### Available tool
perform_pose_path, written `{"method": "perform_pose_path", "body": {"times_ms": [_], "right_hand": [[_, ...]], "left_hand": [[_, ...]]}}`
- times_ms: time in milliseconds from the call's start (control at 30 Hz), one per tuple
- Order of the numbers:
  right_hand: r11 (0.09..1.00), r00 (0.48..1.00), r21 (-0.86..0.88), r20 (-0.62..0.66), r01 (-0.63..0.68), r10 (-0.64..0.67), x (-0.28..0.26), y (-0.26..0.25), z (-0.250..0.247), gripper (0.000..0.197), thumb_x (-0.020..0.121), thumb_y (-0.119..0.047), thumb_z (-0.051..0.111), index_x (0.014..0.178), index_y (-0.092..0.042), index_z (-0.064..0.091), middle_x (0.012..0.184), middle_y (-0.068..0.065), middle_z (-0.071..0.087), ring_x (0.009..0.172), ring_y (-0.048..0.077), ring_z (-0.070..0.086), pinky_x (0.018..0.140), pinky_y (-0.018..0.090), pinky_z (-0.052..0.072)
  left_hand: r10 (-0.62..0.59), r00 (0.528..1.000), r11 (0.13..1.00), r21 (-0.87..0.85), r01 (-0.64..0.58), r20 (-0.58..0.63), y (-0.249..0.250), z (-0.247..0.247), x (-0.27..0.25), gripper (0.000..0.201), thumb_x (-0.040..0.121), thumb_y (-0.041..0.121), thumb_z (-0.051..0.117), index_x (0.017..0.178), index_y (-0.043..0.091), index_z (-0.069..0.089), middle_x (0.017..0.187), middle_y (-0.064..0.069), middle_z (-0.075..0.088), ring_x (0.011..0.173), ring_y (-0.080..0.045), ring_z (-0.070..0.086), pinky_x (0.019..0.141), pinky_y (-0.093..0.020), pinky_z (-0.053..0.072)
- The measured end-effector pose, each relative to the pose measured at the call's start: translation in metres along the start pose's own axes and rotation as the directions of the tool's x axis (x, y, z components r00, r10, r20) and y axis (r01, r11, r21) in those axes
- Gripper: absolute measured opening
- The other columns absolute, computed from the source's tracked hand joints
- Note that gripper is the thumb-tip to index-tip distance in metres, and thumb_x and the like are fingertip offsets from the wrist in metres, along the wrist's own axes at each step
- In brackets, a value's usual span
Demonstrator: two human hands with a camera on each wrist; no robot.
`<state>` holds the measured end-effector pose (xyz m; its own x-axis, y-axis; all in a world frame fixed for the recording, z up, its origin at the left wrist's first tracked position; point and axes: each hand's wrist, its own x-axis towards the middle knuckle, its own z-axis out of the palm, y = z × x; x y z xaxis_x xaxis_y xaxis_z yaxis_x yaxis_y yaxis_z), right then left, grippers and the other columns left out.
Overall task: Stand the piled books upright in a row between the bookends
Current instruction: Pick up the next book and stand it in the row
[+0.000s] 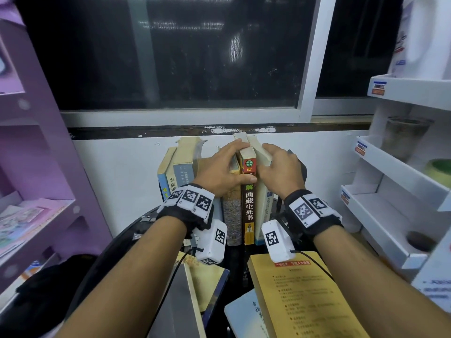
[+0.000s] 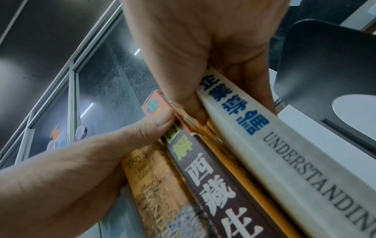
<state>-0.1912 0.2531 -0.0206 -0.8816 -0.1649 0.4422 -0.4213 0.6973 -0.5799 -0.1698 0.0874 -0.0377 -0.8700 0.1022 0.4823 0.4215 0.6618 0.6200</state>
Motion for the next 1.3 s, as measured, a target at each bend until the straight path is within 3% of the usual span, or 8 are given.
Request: {"method": "perform_pose_path", "body": {"times_ms": [200,267,433,667,800,933,1133,1300], "right_hand": [[0.999,0.989,0.024,0.143,0.033,-0.036,0.004,0.003,-0.011,0.061,0.086,-0.028,0.063,0.144,-0.025,0.044,0.129,0.005,0.061,0.103,0.02,0.058,0.078,0.021,0.039],[0.995,0.967,0.098,0.25,0.021,-0.045,0.005,0.007,-0.017,0.07,0.082,-0.026,0.067,0.146,-0.027,0.039,0.124,0.001,0.062,0.096,0.014,0.059,0.076,0.022,0.046],[0.991,0.868,0.099,0.479,0.094,-0.13,0.0,0.015,-0.03,0.104,0.072,-0.011,0.081,0.152,-0.032,0.018,0.113,-0.001,0.065,0.098,0.013,0.064,0.086,0.03,0.055],[0.983,0.91,0.107,0.376,0.148,-0.178,-0.006,0.015,-0.019,0.104,0.069,-0.014,0.086,0.15,-0.03,0.025,0.105,-0.006,0.062,0.077,0.0,0.061,0.065,0.013,0.05],[0.978,0.933,0.143,0.307,0.149,-0.187,-0.011,0.016,-0.013,0.098,0.07,-0.012,0.085,0.149,-0.031,0.029,0.107,-0.007,0.06,0.077,0.002,0.063,0.069,0.02,0.053],[0.97,0.943,0.177,0.259,0.166,-0.209,-0.012,0.018,-0.008,0.092,0.071,-0.009,0.084,0.146,-0.032,0.035,0.105,-0.008,0.057,0.078,0.005,0.065,0.062,0.014,0.051],[0.954,0.939,0.239,0.247,0.179,-0.238,-0.012,0.022,-0.008,0.088,0.07,-0.007,0.084,0.143,-0.031,0.042,0.109,-0.005,0.062,0.094,0.014,0.063,0.077,0.03,0.059],[0.953,0.938,0.242,0.25,0.18,-0.241,-0.014,0.025,-0.009,0.088,0.07,-0.009,0.085,0.143,-0.032,0.04,0.107,-0.007,0.059,0.093,0.014,0.067,0.077,0.031,0.059]], "left_hand": [[0.003,1.0,0.999,0.032,-0.003,-0.003,0.0,-0.002,0.0,0.081,0.071,0.038,0.081,0.14,0.025,0.04,0.144,0.006,0.04,0.131,-0.011,0.039,0.112,-0.04,0.034],[0.0,1.0,0.999,0.038,0.0,0.004,0.0,-0.002,0.0,0.082,0.071,0.04,0.081,0.141,0.026,0.039,0.144,0.005,0.04,0.131,-0.012,0.039,0.111,-0.041,0.035],[-0.022,1.0,1.0,-0.003,0.022,0.003,-0.002,-0.001,0.0,0.084,0.068,0.045,0.08,0.14,0.028,0.039,0.145,0.006,0.04,0.132,-0.012,0.04,0.11,-0.044,0.037],[-0.03,1.0,1.0,0.002,0.03,-0.007,-0.001,0.0,0.001,0.082,0.071,0.039,0.081,0.141,0.027,0.039,0.148,0.005,0.036,0.132,-0.012,0.04,0.108,-0.043,0.04],[-0.051,0.999,0.997,-0.051,0.05,-0.011,-0.003,-0.001,-0.001,0.081,0.07,0.039,0.081,0.14,0.027,0.04,0.142,0.004,0.041,0.128,-0.013,0.045,0.105,-0.043,0.044],[-0.05,0.998,0.996,-0.073,0.047,-0.033,-0.002,-0.001,-0.002,0.08,0.071,0.034,0.082,0.14,0.022,0.041,0.139,0.002,0.043,0.127,-0.013,0.046,0.106,-0.041,0.043],[-0.059,0.998,0.997,-0.059,0.057,-0.031,-0.001,-0.002,-0.002,0.081,0.071,0.036,0.082,0.14,0.023,0.041,0.139,0.002,0.043,0.127,-0.013,0.046,0.106,-0.042,0.043],[-0.051,0.998,0.998,-0.024,0.05,-0.027,0.006,-0.001,-0.005,0.08,0.073,0.034,0.081,0.141,0.023,0.04,0.146,0.003,0.038,0.13,-0.011,0.042,0.107,-0.04,0.042]]}}
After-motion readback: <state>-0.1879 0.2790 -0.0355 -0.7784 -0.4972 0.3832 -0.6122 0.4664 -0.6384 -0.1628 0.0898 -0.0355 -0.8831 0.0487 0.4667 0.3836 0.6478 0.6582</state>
